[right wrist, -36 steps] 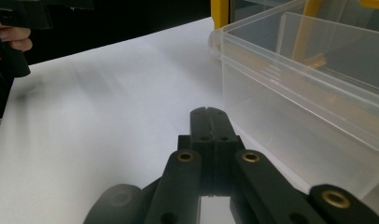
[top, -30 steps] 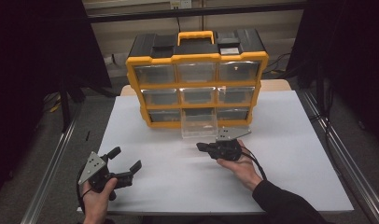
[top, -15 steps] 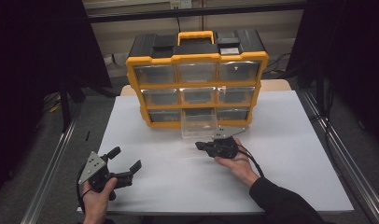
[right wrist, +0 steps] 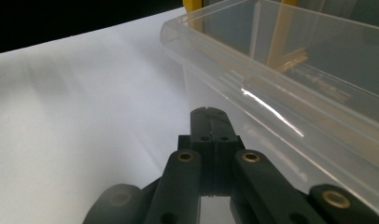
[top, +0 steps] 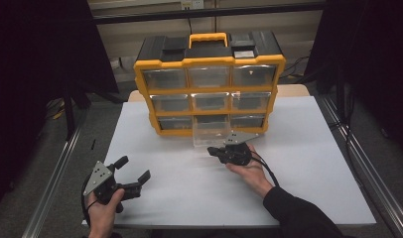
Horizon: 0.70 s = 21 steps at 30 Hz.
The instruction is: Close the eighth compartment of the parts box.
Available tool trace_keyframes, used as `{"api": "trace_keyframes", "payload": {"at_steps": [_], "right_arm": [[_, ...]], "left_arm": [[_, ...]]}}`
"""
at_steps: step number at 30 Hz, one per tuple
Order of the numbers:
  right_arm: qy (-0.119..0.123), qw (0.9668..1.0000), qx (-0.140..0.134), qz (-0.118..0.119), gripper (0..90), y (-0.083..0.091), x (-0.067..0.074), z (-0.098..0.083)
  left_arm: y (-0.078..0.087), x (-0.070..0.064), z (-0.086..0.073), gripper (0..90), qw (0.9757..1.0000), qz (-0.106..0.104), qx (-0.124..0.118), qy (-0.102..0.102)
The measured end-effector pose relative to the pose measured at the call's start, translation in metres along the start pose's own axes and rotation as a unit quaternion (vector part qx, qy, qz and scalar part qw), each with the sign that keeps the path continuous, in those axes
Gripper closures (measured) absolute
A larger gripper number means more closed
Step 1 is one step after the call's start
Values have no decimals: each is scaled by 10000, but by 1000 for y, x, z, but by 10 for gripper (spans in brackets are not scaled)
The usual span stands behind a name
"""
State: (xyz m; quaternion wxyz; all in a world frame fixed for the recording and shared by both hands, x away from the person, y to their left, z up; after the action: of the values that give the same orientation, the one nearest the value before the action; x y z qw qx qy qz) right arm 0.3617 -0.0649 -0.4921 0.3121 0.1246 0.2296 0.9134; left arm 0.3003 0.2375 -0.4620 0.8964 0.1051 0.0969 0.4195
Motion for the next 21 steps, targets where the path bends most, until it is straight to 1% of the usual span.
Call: {"api": "trace_keyframes", "payload": {"at_steps": [2, 3, 4, 6, 8, 10, 14, 18, 20, 21], "right_arm": [[-3, 10000, 9, -49, 900, -1, -2, 0], [-13, 10000, 5, -18, 900, -2, -2, -1], [-53, 10000, 30, -62, 900, -2, -3, -1], [-18, 10000, 23, -71, 900, -2, -4, -1], [-73, 10000, 22, -58, 900, -2, -3, -1], [-25, 9999, 0, -104, 900, -2, -4, 0], [-67, 9999, -5, -125, 900, -2, -5, 1], [-81, 9999, -25, -120, 900, -3, -4, 5], [-38, 9999, -30, -135, 900, -4, -5, 7], [-60, 9999, -41, -105, 900, -4, -4, 7]], "left_arm": [[0, 0, 0, 29, 10000, -3, 1, 1], [0, 0, 0, 28, 10000, -5, 1, 3], [0, -1, 0, 28, 10000, -8, -21, 23], [0, -1, 0, 29, 10000, -4, -14, 19], [0, -1, 0, 29, 10000, -5, -15, 21], [-1, -1, 0, 29, 10000, -15, -10, 11], [-1, 0, 0, 28, 10000, -13, -10, 14], [0, 0, 0, 28, 10000, -10, -2, 3], [0, 0, 0, 29, 10000, -10, 0, 4], [0, 0, 0, 29, 10000, -9, -1, 3]]}}
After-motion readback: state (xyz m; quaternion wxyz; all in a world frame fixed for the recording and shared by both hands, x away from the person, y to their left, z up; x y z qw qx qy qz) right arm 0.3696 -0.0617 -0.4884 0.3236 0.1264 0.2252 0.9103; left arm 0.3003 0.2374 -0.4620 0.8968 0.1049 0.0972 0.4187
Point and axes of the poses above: each handheld gripper's, and its own axes: y roughly backward along the jaws, z roughly out of its top, x roughly to its left, the point moved 6 cm from there along -y, roughly forward along the jaws, and after that the axes turned 4 degrees about x, right-handed, at the moved point
